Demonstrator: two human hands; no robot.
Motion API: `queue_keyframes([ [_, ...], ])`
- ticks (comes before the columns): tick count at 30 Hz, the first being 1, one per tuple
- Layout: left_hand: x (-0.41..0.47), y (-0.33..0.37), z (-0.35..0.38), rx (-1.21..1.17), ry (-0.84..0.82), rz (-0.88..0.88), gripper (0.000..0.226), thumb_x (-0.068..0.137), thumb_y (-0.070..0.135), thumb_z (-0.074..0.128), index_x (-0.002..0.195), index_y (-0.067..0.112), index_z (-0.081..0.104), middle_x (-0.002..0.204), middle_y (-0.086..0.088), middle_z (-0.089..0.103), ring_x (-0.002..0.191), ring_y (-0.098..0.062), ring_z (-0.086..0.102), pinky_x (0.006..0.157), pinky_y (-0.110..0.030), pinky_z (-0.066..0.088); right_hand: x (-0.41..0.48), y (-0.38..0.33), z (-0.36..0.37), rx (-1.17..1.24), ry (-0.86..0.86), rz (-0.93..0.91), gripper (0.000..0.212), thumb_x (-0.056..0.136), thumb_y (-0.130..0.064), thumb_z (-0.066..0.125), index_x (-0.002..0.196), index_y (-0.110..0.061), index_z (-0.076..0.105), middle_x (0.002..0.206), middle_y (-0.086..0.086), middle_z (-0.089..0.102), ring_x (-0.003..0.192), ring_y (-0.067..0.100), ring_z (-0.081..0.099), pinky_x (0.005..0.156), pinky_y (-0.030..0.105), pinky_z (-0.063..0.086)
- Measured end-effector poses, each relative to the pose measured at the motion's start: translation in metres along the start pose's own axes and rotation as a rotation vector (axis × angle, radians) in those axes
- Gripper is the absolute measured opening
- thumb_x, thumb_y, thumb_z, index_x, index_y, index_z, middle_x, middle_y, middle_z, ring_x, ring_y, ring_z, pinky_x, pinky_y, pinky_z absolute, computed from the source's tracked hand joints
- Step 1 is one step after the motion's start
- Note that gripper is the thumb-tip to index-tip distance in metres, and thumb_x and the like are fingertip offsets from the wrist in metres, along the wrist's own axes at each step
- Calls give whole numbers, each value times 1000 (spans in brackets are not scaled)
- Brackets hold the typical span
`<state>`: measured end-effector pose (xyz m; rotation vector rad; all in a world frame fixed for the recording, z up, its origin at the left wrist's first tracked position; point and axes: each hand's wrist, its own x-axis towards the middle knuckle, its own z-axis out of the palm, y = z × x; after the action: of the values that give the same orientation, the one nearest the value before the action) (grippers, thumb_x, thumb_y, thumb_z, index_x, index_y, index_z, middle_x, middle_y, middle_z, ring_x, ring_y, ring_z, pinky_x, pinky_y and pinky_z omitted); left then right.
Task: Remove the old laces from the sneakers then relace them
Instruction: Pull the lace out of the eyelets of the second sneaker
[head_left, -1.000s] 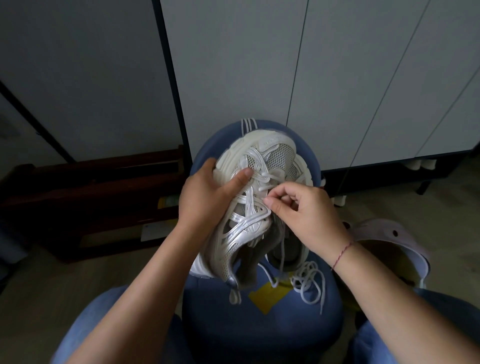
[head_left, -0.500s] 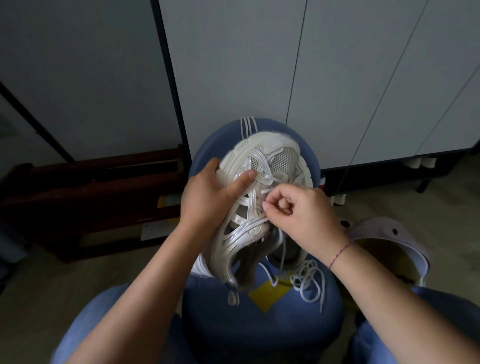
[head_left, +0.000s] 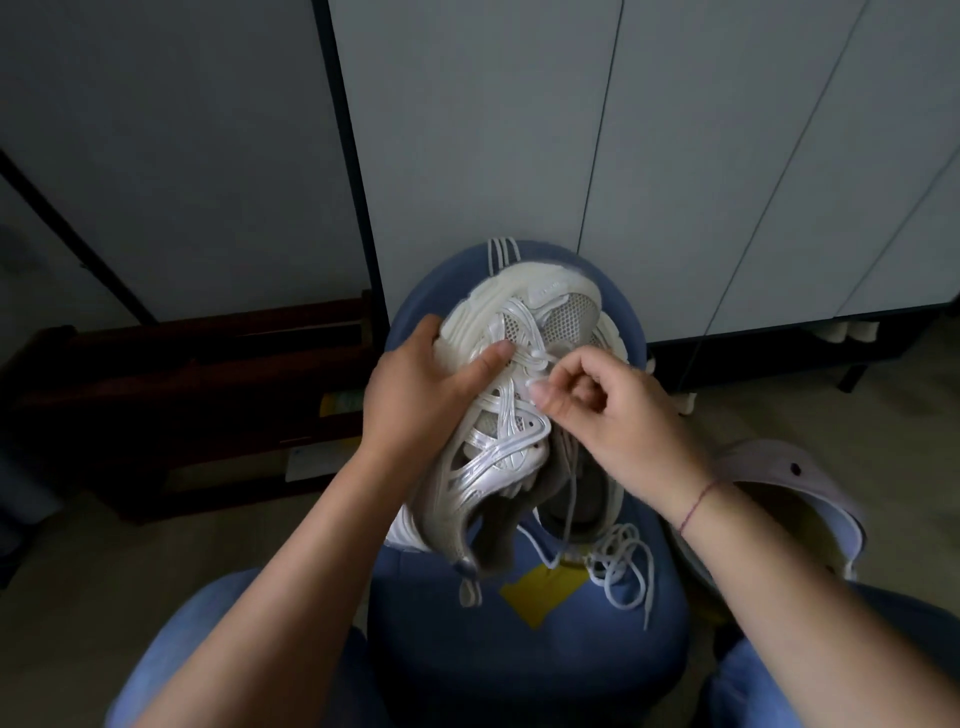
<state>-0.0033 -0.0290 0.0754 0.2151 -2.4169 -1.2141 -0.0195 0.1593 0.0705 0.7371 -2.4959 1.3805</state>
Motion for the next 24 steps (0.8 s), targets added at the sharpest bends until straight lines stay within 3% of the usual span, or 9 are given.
queue_keyframes([
  [3,-1,1,3,40,-6,26,60,69,78,62,96,25,62,81,11,70,77,-7,67,70,-41,56,1,-4,5,-176,102,-85,31,80,-42,71,67,-20,53,58,-11,45,55,6,43,55,16,35],
  [6,-1,0,3,29,-6,19,62,69,80,61,97,24,62,82,11,70,78,-7,67,72,-41,56,2,-1,6,-144,75,-129,26,84,-29,71,67,-16,55,59,-9,46,55,9,43,57,9,33],
  [9,0,0,2,-95,-6,-36,52,75,68,68,104,25,64,91,14,71,86,-2,67,81,-38,57,4,-1,0,164,89,-52,19,87,-28,63,71,-18,58,59,-9,50,58,2,45,61,8,35],
  [12,3,-2,-2,-188,40,-78,48,77,62,71,107,26,65,96,14,71,91,-2,67,86,-35,56,12,3,-8,742,225,186,20,86,-27,64,67,-21,59,57,-13,48,56,1,42,59,16,36],
  [14,5,-3,-2,-201,51,-81,44,77,60,72,106,27,64,95,15,71,89,-1,67,85,-33,56,13,6,-8,864,231,302,23,87,-22,61,63,-21,59,58,-9,45,56,4,40,59,20,34],
  [17,4,-5,-1,-144,20,-69,50,75,66,71,107,29,63,94,16,71,89,-1,67,84,-36,57,8,11,-3,452,105,198,20,95,-16,54,77,-22,58,73,-9,54,70,3,49,70,19,40],
  [20,3,-6,0,-61,15,-34,57,72,72,67,108,28,62,91,18,68,89,-5,67,83,-37,56,6,8,-3,127,59,-21,14,95,-30,50,84,-22,57,88,-6,56,83,2,53,76,12,39],
  [24,2,-3,3,-50,11,-4,58,72,72,66,108,27,62,90,18,69,87,-3,66,81,-37,56,4,4,9,-192,132,-245,32,89,-47,53,77,-19,63,81,-13,47,86,5,57,76,30,44],
])
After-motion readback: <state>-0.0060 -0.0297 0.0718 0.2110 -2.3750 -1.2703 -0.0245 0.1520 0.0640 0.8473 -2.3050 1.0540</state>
